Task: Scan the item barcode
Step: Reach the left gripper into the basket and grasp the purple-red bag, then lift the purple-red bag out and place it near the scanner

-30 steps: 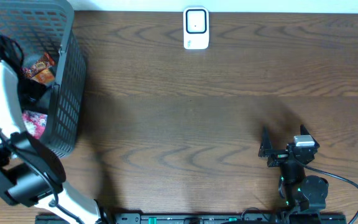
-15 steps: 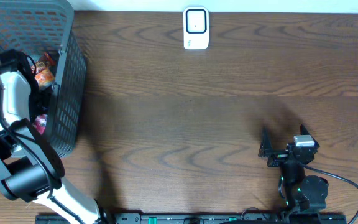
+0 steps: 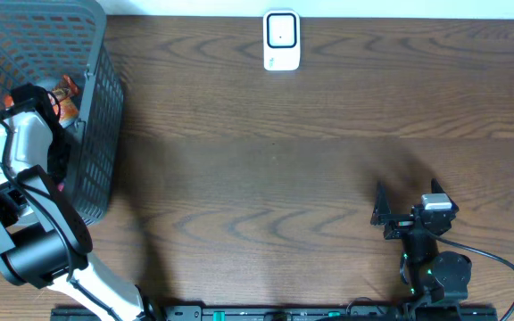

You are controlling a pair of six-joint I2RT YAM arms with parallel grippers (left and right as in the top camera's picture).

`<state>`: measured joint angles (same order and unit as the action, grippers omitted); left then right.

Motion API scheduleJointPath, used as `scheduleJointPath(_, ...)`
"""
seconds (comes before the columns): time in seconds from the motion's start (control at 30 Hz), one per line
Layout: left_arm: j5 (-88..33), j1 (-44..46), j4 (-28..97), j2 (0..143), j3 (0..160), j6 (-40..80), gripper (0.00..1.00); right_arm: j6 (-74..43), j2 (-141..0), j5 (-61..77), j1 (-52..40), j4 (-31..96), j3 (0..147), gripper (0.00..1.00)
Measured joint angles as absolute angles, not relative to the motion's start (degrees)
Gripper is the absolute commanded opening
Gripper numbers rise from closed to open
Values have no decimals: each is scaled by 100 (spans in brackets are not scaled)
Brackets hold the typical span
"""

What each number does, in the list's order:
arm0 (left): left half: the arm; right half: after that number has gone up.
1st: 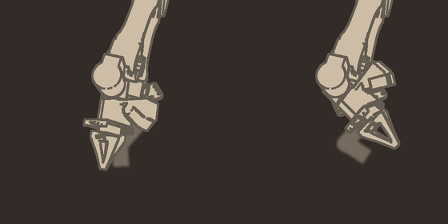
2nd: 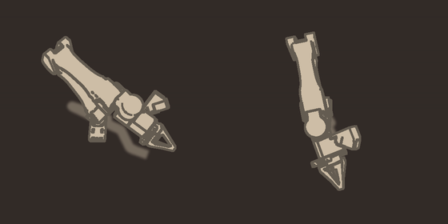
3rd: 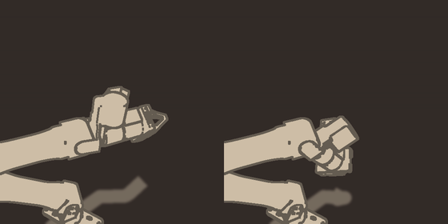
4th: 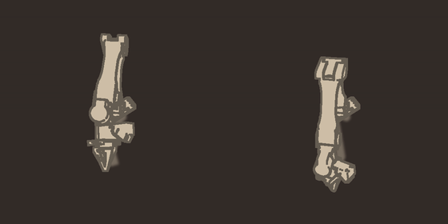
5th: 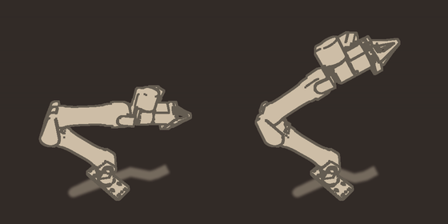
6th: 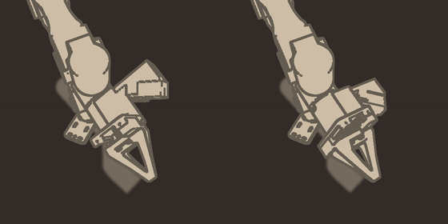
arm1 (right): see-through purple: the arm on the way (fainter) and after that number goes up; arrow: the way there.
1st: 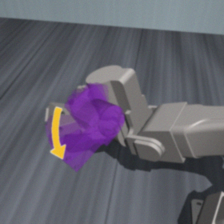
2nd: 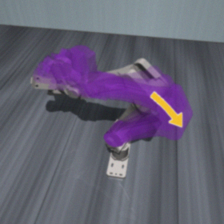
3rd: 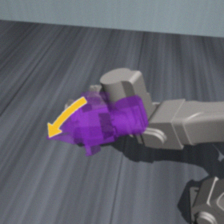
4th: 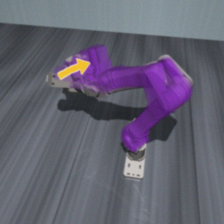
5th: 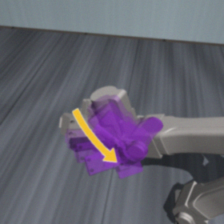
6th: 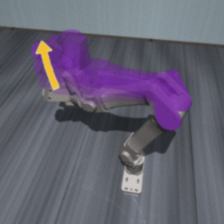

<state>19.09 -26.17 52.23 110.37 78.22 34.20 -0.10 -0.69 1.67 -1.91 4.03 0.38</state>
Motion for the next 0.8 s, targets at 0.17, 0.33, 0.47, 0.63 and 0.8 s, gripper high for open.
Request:
scheduleJointPath(0.17, 1820, -2613, 5634, 11010, 7905, 3317, 7, -12, -69, 167, -191, 403, 38, 99)
scheduleJointPath(0.33, 1037, -2624, 6045, 10787, 8390, 3312, 7, -10, -69, 167, -191, 403, 38, 99)
scheduleJointPath(0.47, 67, -2617, 5677, 10084, 9166, 3315, 7, -10, -69, 167, -191, 403, 38, 99)
scheduleJointPath(0.63, -493, -2609, 4884, 8772, 9776, 3315, 7, -10, -69, 167, -191, 403, 38, 99)
scheduleJointPath(0.8, -635, -2609, 4486, 7778, 9856, 3317, 7, -10, -69, 167, -191, 403, 38, 99)
